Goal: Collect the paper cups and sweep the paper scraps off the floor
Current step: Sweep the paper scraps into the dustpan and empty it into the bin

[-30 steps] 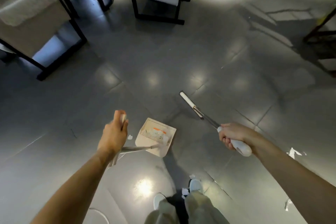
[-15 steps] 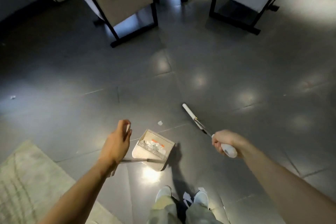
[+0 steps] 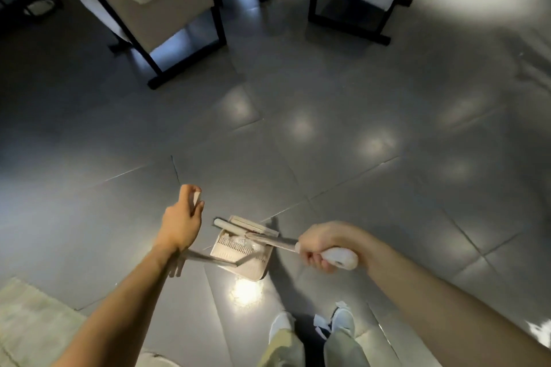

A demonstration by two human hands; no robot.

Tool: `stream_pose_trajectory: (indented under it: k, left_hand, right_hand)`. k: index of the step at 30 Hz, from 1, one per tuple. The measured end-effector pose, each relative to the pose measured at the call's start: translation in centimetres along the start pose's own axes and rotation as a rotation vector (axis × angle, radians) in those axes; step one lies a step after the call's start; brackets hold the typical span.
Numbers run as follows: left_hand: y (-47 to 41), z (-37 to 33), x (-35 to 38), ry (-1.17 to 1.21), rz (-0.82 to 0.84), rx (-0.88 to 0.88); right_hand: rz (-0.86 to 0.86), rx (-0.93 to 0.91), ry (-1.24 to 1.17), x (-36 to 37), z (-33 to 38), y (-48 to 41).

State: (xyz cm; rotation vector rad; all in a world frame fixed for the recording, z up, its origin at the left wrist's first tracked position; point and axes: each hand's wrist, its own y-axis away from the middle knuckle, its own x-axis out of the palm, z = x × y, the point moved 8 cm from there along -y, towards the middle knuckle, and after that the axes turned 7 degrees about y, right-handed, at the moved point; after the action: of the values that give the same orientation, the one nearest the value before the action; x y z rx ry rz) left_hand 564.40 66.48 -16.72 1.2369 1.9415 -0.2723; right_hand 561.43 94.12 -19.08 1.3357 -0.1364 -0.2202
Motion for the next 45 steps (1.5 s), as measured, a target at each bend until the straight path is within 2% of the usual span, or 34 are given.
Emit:
stream_pose_trajectory:
  k: [3,8,12,17,27,37,45]
  left_hand:
    - [0.1,-0.4,-0.1,0.026,0.046,0.013]
    - [0.6,-5.3,3.0,0.013,0.194,0.155]
    - [1.1,-11.0,8.1,-0.064,0.364,0.29]
    - [2.5,-18.0,14.7,-0.12,0.488,0.425]
    - [13.3,-31.5,30.6,-0.308,0.724,0.783]
    - [26.0,-42.0,45.1,-0.426,0.862,1.004]
    - [34.8,-49.2,54.3,-0.51,0.958,1.167]
  right_hand:
    - [0.041,0.014,-0.131,-1.3,-2.6,2.8]
    - [-0.081,-0.058,-0.307,-1.5,-8.7,7.2]
    - [-0.224,-0.088,-0.503,-2.1,-13.4,9.5]
    - [-0.398,-0.076,-0.792,-1.3,-20.8,11.0]
    - [-0.716,-0.006,-1.362,3.8,-41.5,11.4]
    - [-0.908,0.231,-1.48,8.1,-63.2,15.0]
    - [-0.893,0.325,-1.654,7.9,-76.0,16.7]
